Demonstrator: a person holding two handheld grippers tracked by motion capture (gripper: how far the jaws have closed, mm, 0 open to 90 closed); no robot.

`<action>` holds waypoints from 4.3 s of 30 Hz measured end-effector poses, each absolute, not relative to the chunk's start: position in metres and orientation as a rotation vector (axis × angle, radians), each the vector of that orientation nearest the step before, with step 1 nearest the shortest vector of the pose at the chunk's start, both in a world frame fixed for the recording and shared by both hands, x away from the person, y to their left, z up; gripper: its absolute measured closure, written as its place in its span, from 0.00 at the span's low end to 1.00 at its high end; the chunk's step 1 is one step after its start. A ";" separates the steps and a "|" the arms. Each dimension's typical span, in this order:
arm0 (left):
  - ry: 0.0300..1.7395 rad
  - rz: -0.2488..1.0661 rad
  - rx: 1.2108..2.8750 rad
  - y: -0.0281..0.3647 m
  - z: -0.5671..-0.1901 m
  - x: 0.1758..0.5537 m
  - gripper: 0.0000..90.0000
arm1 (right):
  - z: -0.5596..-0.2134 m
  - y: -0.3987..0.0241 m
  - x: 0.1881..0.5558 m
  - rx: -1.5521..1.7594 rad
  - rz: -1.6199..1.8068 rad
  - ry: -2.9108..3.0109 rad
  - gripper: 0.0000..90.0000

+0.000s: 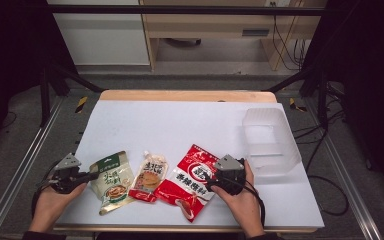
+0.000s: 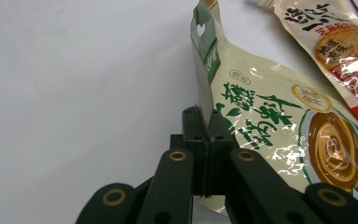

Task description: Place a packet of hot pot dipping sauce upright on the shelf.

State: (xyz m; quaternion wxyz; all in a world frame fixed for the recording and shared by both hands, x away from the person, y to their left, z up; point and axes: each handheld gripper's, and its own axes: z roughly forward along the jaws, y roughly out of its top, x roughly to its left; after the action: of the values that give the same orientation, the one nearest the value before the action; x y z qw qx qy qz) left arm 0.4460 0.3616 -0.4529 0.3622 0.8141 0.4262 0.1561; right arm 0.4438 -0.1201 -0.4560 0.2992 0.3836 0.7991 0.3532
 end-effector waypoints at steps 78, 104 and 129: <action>0.601 0.561 2.144 0.294 -0.297 0.434 1.00 | -0.363 -0.114 0.460 0.862 0.830 2.376 0.15; 0.497 0.521 2.171 0.252 -0.279 0.443 1.00 | -0.323 -0.103 0.463 0.628 0.855 2.554 0.20; 0.403 0.436 2.218 0.196 -0.294 0.466 1.00 | -0.308 -0.084 0.483 0.465 0.760 2.701 0.28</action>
State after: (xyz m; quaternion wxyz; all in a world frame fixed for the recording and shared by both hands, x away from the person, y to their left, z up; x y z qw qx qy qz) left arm 0.4657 0.1965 -0.2935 0.4100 0.8810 0.1602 0.1731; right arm 0.4828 -0.0836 -0.3079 0.1484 0.1618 0.9392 0.2641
